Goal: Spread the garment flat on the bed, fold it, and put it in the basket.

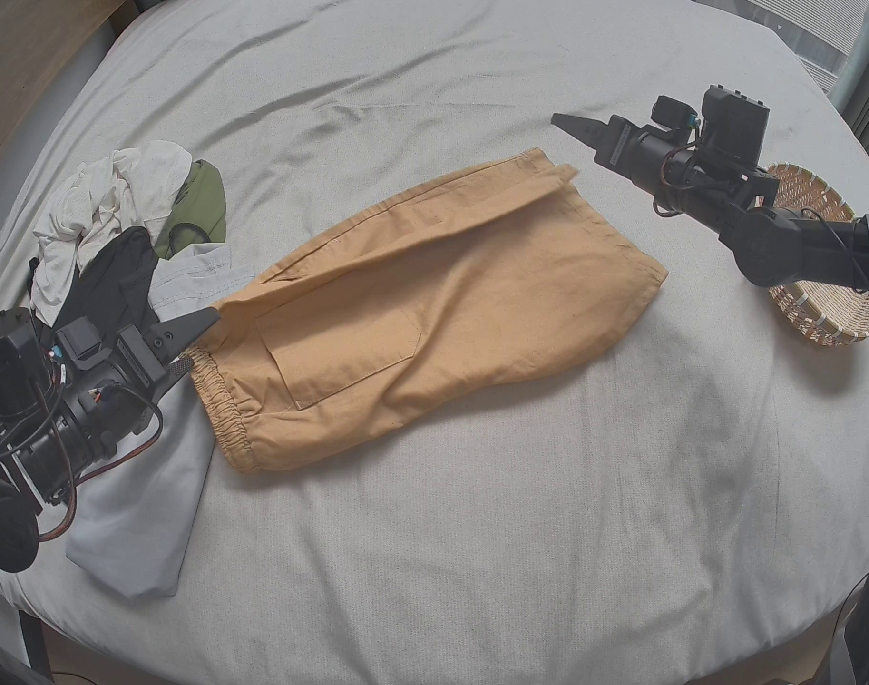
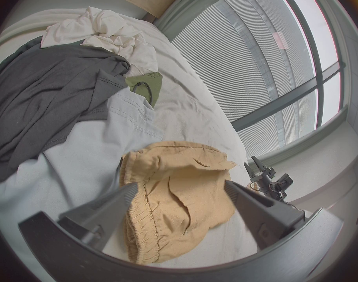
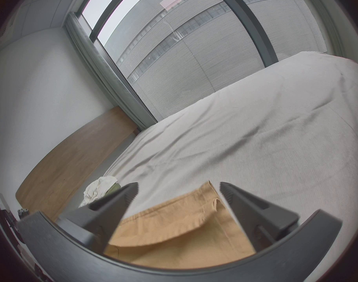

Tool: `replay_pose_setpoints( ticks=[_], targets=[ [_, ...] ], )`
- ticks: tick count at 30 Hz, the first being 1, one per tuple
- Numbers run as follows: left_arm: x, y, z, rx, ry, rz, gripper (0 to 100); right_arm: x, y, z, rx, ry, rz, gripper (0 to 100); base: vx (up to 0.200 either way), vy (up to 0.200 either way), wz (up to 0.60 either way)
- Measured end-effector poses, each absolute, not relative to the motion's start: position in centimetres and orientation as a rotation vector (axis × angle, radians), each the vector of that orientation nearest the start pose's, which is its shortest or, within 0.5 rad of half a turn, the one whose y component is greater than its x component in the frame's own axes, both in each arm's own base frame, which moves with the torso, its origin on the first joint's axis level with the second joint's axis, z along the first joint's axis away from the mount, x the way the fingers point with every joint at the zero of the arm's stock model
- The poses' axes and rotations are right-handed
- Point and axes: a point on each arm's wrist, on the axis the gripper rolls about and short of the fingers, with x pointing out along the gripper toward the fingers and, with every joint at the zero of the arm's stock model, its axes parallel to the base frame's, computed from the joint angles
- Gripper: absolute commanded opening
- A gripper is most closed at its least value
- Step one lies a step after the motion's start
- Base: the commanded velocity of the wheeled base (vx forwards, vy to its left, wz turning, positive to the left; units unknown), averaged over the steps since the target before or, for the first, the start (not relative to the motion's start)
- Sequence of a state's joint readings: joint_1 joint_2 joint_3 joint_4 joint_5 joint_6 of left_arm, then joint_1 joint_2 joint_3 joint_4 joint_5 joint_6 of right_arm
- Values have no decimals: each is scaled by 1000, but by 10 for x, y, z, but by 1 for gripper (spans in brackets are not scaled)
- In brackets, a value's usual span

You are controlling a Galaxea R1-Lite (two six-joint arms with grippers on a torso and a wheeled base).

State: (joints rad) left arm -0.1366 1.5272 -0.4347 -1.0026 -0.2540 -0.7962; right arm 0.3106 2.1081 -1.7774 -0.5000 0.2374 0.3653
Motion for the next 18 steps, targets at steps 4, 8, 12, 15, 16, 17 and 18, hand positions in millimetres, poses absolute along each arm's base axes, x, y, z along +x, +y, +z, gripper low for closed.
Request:
replay_pose_setpoints(
  ticks=[4,8,12,15,16,17,18],
  targets=[
    [240,-29,171,-814,227,-294,100,430,145,290,389,-75,576,100,0,0,0],
    [243,-22,171,-824,216,-265,100,431,147,281,399,-38,571,100,0,0,0],
    [243,-17,170,-829,210,-248,100,428,145,262,404,42,544,100,0,0,0],
    [241,-16,171,-830,207,-245,100,420,141,249,403,98,504,100,0,0,0],
    [240,-16,172,-830,205,-247,100,416,139,245,402,115,493,100,0,0,0],
    [239,-16,172,-830,205,-251,100,412,137,240,401,135,482,100,0,0,0],
    [237,-17,172,-830,206,-257,100,408,135,237,401,150,472,100,0,0,0]
  ],
)
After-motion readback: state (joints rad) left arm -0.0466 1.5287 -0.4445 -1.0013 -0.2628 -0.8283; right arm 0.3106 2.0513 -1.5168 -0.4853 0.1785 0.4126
